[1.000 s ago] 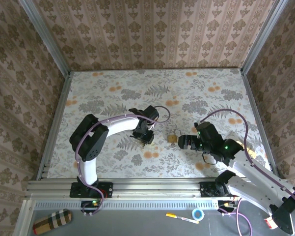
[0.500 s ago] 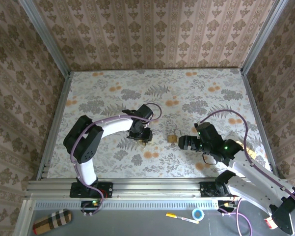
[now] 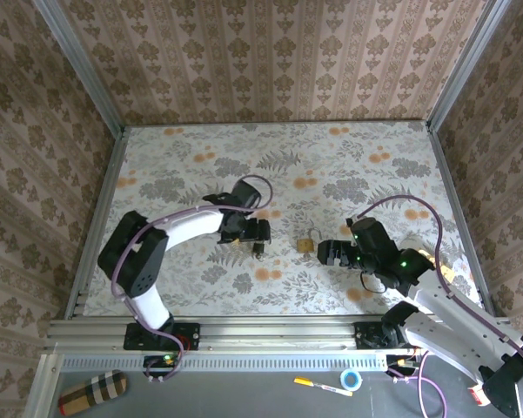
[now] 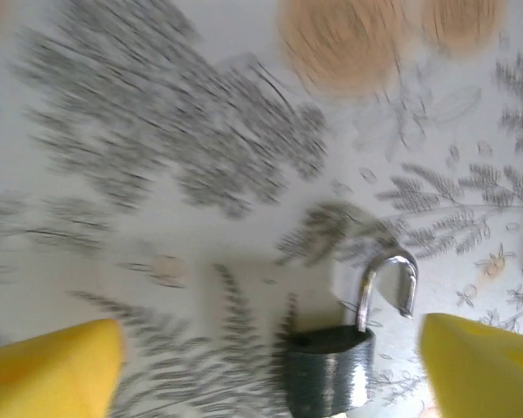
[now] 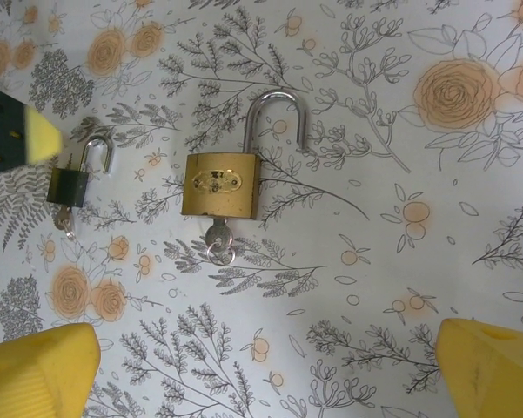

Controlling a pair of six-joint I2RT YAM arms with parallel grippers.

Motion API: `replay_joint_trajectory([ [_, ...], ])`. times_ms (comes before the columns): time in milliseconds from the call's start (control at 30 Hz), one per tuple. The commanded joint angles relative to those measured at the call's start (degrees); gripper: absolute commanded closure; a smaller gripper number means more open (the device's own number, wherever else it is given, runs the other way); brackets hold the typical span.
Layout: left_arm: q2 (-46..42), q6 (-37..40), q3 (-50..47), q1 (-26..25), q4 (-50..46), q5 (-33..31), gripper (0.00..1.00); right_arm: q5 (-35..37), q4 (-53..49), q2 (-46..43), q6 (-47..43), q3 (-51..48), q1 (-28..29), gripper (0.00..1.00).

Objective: Unlock with the key

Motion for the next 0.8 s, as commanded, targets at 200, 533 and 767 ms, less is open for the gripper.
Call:
replay_joint_trajectory([
  [200, -30.3, 10.2, -11.71, 14.2, 4.54, -18.61, 0.0, 10.39, 3.53, 0.98, -9.63, 4.47, -8.51, 0.0],
  [533, -60.9, 34.37, -45.29, 27.54, 48.45, -32.38, 0.0, 22.04, 28.72, 3.66, -18.02, -1.07, -18.98, 0.0],
  [767, -39.82, 41.59, -50.44, 30.43, 72.54, -30.12, 0.0, 24.35, 61.06, 12.18, -29.5, -14.0, -20.6, 0.0],
])
